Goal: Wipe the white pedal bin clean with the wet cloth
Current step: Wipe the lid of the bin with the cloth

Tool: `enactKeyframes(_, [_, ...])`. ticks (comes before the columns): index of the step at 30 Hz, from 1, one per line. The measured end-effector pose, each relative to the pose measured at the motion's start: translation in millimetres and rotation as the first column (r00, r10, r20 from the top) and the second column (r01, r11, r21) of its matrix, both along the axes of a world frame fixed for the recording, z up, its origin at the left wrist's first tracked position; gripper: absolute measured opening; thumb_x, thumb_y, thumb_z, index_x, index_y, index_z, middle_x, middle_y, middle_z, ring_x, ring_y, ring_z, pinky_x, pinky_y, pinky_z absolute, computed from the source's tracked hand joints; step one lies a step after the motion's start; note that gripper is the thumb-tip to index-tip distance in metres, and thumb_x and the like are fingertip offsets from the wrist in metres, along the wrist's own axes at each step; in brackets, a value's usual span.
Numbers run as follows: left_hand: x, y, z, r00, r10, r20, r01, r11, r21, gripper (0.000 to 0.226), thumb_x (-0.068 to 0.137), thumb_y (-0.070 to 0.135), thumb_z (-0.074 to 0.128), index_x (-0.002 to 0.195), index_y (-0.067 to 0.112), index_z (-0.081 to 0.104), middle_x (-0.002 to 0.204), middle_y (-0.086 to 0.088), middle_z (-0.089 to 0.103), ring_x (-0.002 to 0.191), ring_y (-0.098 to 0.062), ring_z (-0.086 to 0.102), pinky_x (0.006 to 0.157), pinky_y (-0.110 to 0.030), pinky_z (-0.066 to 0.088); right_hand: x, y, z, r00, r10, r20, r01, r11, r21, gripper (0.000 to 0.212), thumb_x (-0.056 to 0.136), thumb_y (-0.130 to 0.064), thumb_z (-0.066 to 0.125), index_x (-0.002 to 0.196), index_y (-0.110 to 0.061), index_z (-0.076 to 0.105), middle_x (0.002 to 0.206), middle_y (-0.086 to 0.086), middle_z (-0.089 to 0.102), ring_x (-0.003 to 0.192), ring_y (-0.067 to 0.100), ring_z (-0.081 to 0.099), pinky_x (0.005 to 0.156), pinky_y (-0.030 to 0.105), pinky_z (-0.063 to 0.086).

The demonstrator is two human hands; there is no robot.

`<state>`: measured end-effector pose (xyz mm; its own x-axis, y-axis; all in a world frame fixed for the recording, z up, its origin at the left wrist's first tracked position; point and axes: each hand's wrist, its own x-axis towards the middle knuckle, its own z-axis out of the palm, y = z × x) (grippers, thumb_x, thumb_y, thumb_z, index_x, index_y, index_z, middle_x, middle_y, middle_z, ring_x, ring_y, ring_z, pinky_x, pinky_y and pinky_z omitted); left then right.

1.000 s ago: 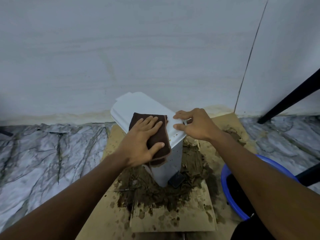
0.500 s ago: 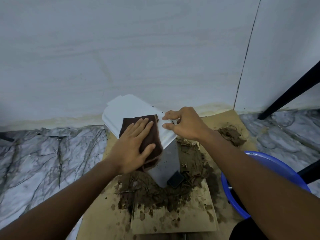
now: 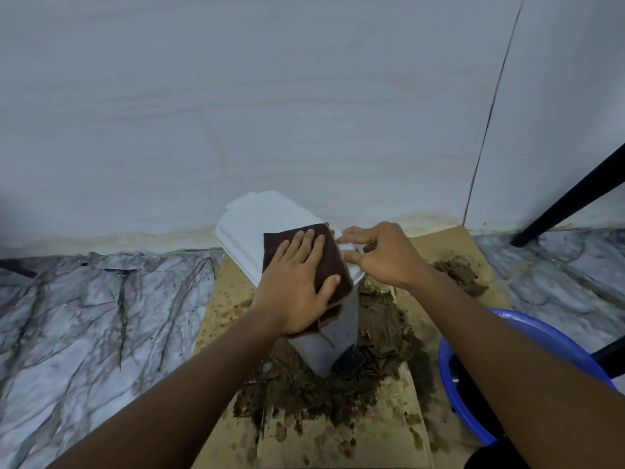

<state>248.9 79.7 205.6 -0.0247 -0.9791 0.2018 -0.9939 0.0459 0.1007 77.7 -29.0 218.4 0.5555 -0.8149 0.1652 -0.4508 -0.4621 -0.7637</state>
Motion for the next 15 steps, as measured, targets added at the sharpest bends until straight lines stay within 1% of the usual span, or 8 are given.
enactKeyframes(3, [17.5, 26.8, -6.3, 0.999, -0.052, -0.006, 0.051, 0.998, -0.040, 0.073, 0.100, 0.059, 0.021, 0.160, 0.020, 0.010, 0.168, 0.000, 0.005, 0.153, -0.009, -0.006, 0.124, -0.030, -0.007, 5.1, 1.6, 0.7, 1.000, -0.017, 0.003, 0.017, 1.000, 0.002, 0.031, 0.082, -0.027, 0.079, 0.113, -0.021, 0.075, 0.132, -0.002, 0.065, 0.126, 0.011, 0.057, 0.106, 0.038, 0.048])
enactKeyframes(6, [32.0, 38.0, -8.6, 0.997, -0.066, -0.043, 0.063, 0.997, -0.049, 0.073, 0.099, 0.061, 0.023, 0.160, 0.022, 0.013, 0.167, 0.002, 0.007, 0.153, -0.006, -0.005, 0.125, -0.030, -0.005, 7.9, 2.5, 1.3, 0.999, -0.026, 0.022, 0.026, 1.000, 0.000, 0.031, 0.081, -0.027, 0.079, 0.112, -0.021, 0.076, 0.130, -0.003, 0.066, 0.125, 0.009, 0.058, 0.106, 0.037, 0.048])
enactKeyframes(11, [13.7, 17.4, -7.0, 0.998, -0.008, -0.060, 0.004, 0.998, -0.060, 0.078, 0.095, 0.064, 0.022, 0.160, 0.020, 0.016, 0.168, -0.002, 0.009, 0.155, -0.013, 0.000, 0.125, -0.034, -0.004, 3.0, 3.3, -1.9, 0.999, -0.037, 0.004, 0.038, 0.999, -0.035, 0.030, 0.087, -0.019, 0.073, 0.117, -0.018, 0.073, 0.135, 0.000, 0.063, 0.131, 0.009, 0.052, 0.112, 0.035, 0.043])
enactKeyframes(15, [-2.4, 2.2, -6.1, 0.998, 0.032, -0.058, -0.036, 0.996, -0.076, 0.079, 0.095, 0.062, 0.026, 0.159, 0.016, 0.022, 0.167, -0.006, 0.015, 0.154, -0.018, 0.007, 0.126, -0.036, -0.001, -1.1, 2.8, -5.2, 0.997, -0.067, 0.024, 0.068, 0.996, -0.063, 0.028, 0.087, -0.018, 0.072, 0.115, -0.020, 0.074, 0.133, -0.002, 0.064, 0.128, 0.011, 0.056, 0.108, 0.033, 0.046])
